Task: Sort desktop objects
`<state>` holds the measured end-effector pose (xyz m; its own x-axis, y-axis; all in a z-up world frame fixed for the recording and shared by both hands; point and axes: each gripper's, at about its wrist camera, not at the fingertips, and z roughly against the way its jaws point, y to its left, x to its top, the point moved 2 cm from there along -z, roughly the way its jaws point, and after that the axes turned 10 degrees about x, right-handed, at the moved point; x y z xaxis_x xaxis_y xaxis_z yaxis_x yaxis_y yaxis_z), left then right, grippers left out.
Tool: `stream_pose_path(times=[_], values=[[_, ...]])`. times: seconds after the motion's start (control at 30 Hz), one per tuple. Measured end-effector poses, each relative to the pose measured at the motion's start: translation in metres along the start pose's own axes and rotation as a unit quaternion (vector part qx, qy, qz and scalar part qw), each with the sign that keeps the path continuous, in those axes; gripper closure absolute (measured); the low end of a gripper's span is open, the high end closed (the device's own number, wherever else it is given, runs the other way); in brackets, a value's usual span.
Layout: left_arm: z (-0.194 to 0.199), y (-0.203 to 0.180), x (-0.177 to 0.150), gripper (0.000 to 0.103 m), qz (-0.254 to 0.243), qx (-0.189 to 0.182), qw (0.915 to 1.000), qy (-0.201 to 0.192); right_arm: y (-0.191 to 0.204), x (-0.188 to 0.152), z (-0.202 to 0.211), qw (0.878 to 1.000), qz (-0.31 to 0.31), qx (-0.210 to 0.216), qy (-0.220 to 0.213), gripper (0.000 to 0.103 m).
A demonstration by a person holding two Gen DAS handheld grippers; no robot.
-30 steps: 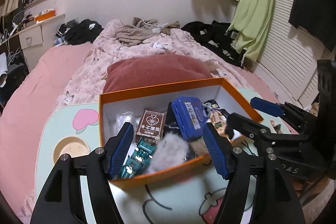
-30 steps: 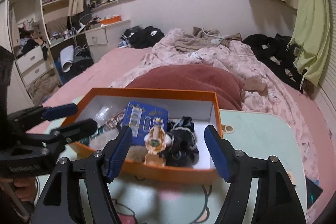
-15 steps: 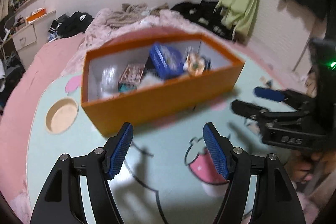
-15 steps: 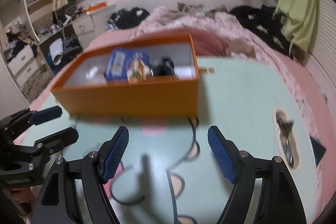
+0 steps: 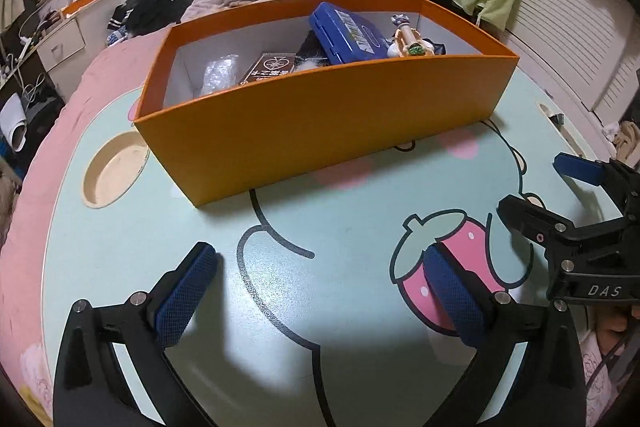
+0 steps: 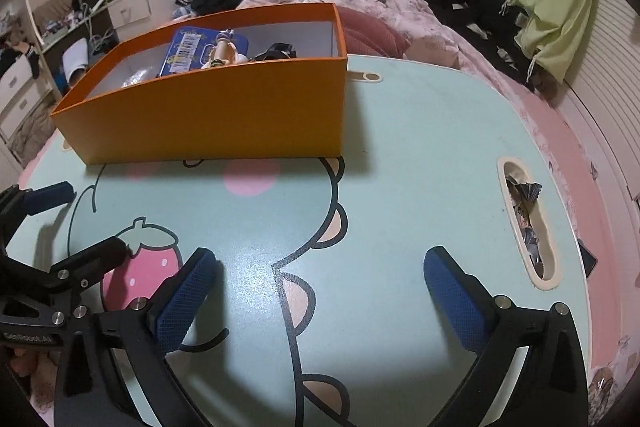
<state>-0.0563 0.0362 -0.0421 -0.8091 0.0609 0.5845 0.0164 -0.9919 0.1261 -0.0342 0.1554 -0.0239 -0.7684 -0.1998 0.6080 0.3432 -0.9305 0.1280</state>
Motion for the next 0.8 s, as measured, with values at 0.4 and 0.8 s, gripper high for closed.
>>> stream_pose_path(times=[0.4, 0.8], values=[[0.0002, 0.0002, 0.0003, 0.0, -0.001, -0.001, 1.0, 0.0, -0.0003, -0.0002, 0.0002, 1.0, 0.0, 0.0, 0.0, 0.0], [-0.0014, -0.0002, 0.0008, 0.0, -0.002, -0.001, 1.0, 0.001, 0.0001, -0.0005, 0.0001, 1.0, 0.0, 0.0, 0.0, 0.0]])
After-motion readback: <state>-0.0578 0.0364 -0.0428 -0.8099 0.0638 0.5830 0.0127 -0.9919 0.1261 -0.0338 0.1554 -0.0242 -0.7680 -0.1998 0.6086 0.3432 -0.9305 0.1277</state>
